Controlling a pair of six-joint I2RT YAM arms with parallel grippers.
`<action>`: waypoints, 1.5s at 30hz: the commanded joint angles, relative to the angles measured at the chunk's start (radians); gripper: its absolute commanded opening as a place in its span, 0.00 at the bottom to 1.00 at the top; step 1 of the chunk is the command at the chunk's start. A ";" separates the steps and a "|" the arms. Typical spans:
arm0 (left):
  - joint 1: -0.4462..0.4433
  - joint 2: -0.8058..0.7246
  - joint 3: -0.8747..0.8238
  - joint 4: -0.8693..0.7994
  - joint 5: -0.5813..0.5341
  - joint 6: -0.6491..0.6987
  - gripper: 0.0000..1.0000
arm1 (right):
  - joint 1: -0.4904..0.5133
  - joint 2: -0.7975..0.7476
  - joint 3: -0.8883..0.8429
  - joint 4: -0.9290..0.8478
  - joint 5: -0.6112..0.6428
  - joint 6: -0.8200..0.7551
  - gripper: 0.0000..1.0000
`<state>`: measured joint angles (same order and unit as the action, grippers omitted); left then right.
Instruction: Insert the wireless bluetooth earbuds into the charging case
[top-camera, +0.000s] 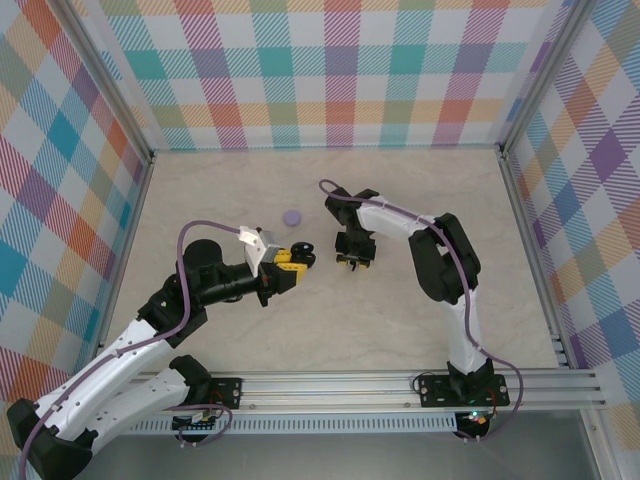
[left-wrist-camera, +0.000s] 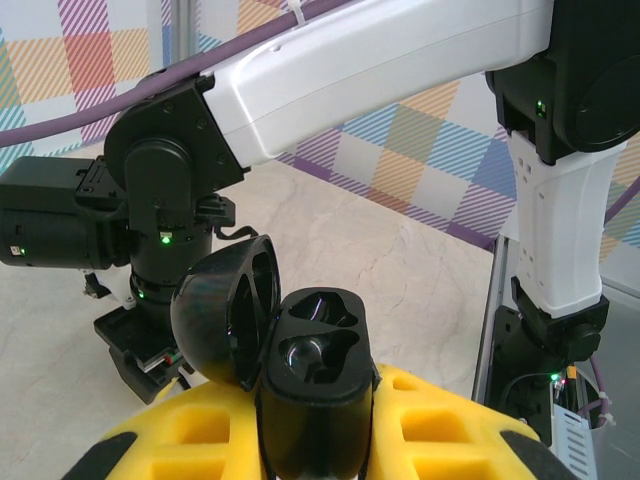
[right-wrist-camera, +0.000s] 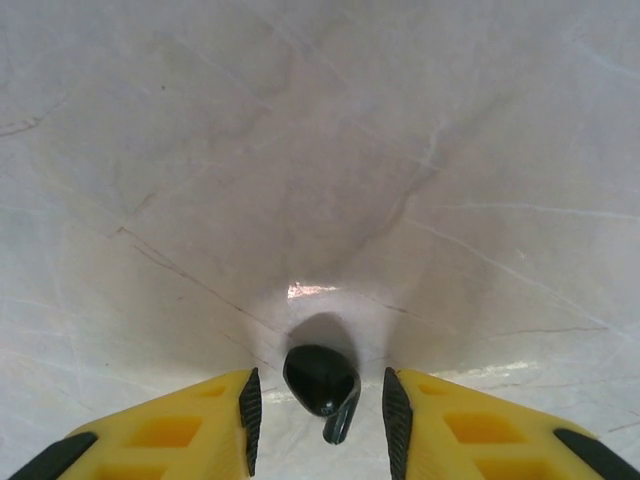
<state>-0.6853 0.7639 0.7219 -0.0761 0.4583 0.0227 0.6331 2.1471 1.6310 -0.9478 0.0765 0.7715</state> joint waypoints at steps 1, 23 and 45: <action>-0.011 -0.009 -0.010 0.044 0.008 0.004 0.05 | 0.008 0.030 0.027 -0.025 0.010 0.015 0.39; -0.011 -0.020 -0.013 0.039 0.004 0.006 0.05 | 0.016 0.045 0.029 -0.025 0.050 -0.063 0.24; -0.011 0.029 -0.018 0.040 -0.082 -0.043 0.05 | -0.023 -0.088 -0.119 0.177 -0.059 -0.453 0.23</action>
<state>-0.6853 0.7879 0.7166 -0.0761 0.4072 0.0063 0.6155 2.0876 1.5253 -0.8101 0.0471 0.3759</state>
